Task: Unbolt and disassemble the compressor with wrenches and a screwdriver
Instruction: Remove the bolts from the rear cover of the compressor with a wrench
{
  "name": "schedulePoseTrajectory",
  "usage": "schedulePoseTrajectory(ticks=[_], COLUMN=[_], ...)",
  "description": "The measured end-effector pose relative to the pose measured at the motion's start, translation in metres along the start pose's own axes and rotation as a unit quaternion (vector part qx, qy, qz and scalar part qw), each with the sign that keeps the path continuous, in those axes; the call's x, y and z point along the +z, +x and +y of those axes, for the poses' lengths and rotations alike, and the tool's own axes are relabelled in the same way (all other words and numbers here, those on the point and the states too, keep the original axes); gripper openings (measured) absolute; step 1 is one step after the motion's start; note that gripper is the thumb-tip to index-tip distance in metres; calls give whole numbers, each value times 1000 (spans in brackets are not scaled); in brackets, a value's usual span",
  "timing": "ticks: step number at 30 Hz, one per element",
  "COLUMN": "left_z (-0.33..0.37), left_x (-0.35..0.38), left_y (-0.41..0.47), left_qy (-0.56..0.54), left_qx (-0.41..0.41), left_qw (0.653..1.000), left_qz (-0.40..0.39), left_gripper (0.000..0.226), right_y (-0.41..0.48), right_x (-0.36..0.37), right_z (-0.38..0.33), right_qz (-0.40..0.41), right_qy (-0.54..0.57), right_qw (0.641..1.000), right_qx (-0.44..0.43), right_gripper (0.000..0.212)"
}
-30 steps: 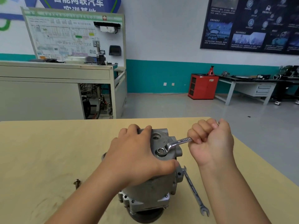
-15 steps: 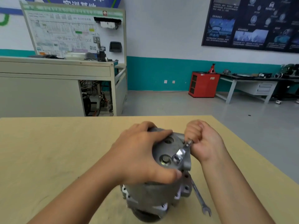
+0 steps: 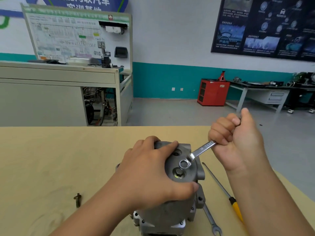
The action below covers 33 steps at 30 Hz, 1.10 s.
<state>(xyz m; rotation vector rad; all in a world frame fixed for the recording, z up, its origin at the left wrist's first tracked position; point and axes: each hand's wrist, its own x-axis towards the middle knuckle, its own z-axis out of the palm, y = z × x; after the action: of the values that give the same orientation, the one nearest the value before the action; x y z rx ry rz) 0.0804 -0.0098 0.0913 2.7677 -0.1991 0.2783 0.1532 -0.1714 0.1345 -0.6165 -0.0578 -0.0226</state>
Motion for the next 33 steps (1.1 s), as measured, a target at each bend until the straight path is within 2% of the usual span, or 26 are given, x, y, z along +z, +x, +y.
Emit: schedulePoseTrajectory(ticks=[4,11,13,16,18,20,21,22,24,25,26,28,30,31,33], left_z=[6,18,18,15,14,15,14,13,6,2,-2,-8,-7,-6,-7], left_x=[4,12,12,8,8,7,7,6,3,1,-1,-4,-4,-4,-2], left_y=[-2,-1,0,0,0,1,1,0,-5,-8,-12,-17,-20,-22,-25], left_qy=[13,52,51,32,30,25,19,8,-26,-46,-63,-98,-123,-123,-76], left_qx=[-38,-77,-64,-40,-23,-5,2,6,1,-2,-3,12,16,13,0], left_qw=[999,994,995,998,998,998,998,998,998,998,997,993,990,989,990], left_qz=[28,51,50,45,48,57,63,61,49,46,45,61,71,78,114], left_gripper=[106,104,103,101,100,96,95,97,111,116,115,106,97,94,95], right_y=[-9,-25,-22,-5,8,18,22,26,29,29,27,21,11,4,-9], right_x=[-15,-23,-25,-21,-13,-3,2,5,12,18,24,38,51,58,69], right_z=[7,10,10,9,12,20,26,32,41,44,46,53,59,60,58], right_qz=[39,80,85,68,30,-1,-15,-34,-81,-111,-151,-239,-290,-305,-345], right_qy=[27,-4,-5,-38,-94,-206,-321,-472,-728,-793,-828,-854,-861,-860,-837], right_qw=[999,993,994,997,992,974,945,881,679,595,536,459,410,397,406], right_qx=[-9,-85,-65,14,76,92,67,28,-50,-67,-69,-65,-85,-102,-125], right_gripper=[50,49,48,46,43,36,33,32,30,28,25,21,21,23,28])
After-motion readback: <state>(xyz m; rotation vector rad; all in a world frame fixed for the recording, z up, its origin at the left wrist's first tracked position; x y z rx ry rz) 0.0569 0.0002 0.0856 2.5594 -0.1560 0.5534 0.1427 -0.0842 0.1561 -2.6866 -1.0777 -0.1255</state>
